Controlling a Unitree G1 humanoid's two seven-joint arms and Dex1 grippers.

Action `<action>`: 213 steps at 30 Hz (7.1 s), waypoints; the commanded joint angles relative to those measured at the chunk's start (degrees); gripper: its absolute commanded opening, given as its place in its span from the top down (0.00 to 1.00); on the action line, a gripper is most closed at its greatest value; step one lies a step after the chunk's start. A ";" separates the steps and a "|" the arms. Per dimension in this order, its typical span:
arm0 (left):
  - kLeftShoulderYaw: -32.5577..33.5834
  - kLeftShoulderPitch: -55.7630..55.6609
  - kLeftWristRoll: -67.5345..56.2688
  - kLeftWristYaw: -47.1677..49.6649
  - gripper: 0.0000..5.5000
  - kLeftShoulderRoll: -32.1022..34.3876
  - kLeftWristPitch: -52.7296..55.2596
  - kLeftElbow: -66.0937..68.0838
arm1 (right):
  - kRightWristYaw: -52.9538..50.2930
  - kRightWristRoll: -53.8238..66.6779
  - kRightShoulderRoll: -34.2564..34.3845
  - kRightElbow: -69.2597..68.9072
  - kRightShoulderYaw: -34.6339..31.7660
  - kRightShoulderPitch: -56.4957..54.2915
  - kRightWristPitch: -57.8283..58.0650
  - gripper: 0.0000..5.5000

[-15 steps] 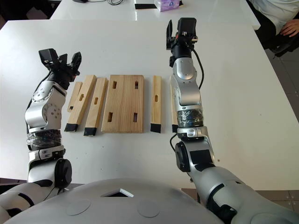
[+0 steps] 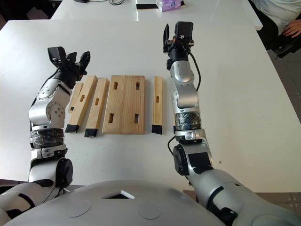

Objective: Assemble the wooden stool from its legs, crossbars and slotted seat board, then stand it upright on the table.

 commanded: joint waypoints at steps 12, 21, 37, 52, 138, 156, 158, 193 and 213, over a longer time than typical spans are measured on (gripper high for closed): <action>-0.13 -0.37 2.33 3.97 0.48 1.54 3.05 -3.03 | -0.30 0.26 1.18 -1.98 0.63 1.14 2.00 0.44; 0.10 -0.05 1.78 3.15 0.48 2.51 5.32 -3.04 | 1.04 0.61 1.74 -3.29 1.01 1.87 4.34 0.44; 1.03 5.87 0.47 -0.11 0.48 5.07 7.76 -7.53 | 2.06 0.36 0.40 -4.33 0.38 2.22 4.67 0.44; -1.43 6.80 6.09 7.75 0.48 -0.77 -0.32 -8.09 | 2.31 -2.47 -1.13 -5.90 2.73 4.95 4.13 0.44; 0.74 8.67 1.22 -13.89 0.76 19.83 19.86 -7.54 | -3.34 -0.45 -1.71 -10.39 -3.31 10.12 4.77 0.44; 1.55 5.45 -24.18 -27.39 0.76 9.05 14.17 -23.88 | 41.12 35.17 -15.70 -25.00 -1.10 1.59 28.78 0.44; 1.31 6.09 -25.55 -31.84 0.76 11.20 13.86 -23.38 | 45.40 40.67 -18.80 -25.57 -3.41 0.17 32.76 0.44; -7.54 9.42 -32.08 -45.19 0.76 17.75 11.58 -26.89 | 56.80 64.00 -27.53 -27.86 -4.43 0.38 46.15 0.57; -8.10 7.91 -28.54 -42.37 0.69 17.47 9.84 -23.22 | 54.81 60.12 -27.28 -28.31 -2.58 4.15 42.79 0.76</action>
